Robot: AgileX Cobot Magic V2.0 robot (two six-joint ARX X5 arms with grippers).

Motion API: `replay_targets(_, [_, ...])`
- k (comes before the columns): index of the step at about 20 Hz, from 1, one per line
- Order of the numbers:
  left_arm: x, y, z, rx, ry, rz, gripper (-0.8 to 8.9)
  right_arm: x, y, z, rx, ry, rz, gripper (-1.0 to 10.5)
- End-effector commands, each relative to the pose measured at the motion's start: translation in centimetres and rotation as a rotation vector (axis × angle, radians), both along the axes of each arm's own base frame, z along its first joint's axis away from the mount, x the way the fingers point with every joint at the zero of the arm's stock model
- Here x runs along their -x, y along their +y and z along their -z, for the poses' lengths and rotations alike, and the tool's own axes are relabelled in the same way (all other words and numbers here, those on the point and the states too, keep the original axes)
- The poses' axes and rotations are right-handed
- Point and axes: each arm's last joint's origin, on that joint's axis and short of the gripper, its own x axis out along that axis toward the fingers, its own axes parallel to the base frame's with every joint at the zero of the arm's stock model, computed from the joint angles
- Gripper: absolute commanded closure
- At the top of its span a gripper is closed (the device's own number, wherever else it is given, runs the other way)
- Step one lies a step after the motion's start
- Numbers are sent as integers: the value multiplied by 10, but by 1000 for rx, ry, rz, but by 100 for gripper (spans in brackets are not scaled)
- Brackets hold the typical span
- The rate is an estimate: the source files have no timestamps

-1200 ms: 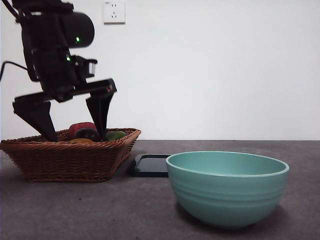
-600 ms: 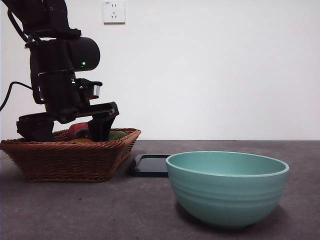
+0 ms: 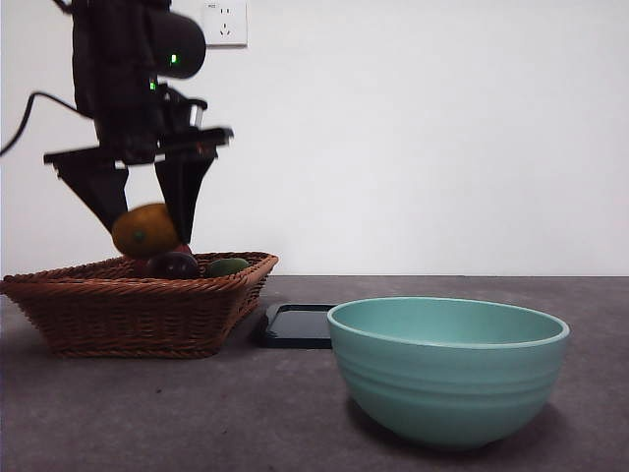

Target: Pick up the wifruite, put it on the bowl, pick up the plate, put it on desk

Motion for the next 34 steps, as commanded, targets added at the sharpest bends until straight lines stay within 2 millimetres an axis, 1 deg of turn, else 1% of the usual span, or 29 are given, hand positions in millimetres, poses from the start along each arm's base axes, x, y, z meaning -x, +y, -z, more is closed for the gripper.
replay_targets(1, [17,-6,-34,31,-80,39,570,1,0,-5,-9,-19,-11,271])
replay_targets(4, [46,-12,-67,83,-156,61,570,1,0,-5,-8,-18,-11,271])
replay_targets(5, [55,-15,-76,100,-177,71,570,1,0,-5,-9,-18,-11,271])
replay_targets(7, [72,-23,-87,123,-195,104,570,1,0,-5,-8,-14,-13,271])
replay_targets(8, [79,-29,-89,127,-193,125,570,1,0,-4,-3,-8,-13,271])
replay_targets(11, [96,-47,-88,128,-161,184,569,3,-2,-1,18,24,-12,271])
replay_targets(13, [106,-63,-89,146,-169,232,569,5,-3,-1,17,30,-9,271])
replay_targets(20, [136,-106,-90,228,-211,354,570,17,-11,-3,-36,5,-12,271])
replay_targets(23, [145,-121,-84,230,-192,391,570,23,-16,-4,-48,-6,-14,271])
replay_targets(26, [152,-139,-71,209,-155,432,570,27,-19,-4,-52,-5,-13,271])
replay_targets(31, [160,-179,-29,141,-74,507,570,30,-21,-4,-63,-4,-7,271])
replay_targets(34, [163,-197,-5,111,-43,534,570,30,-21,-4,-65,-8,-7,271])
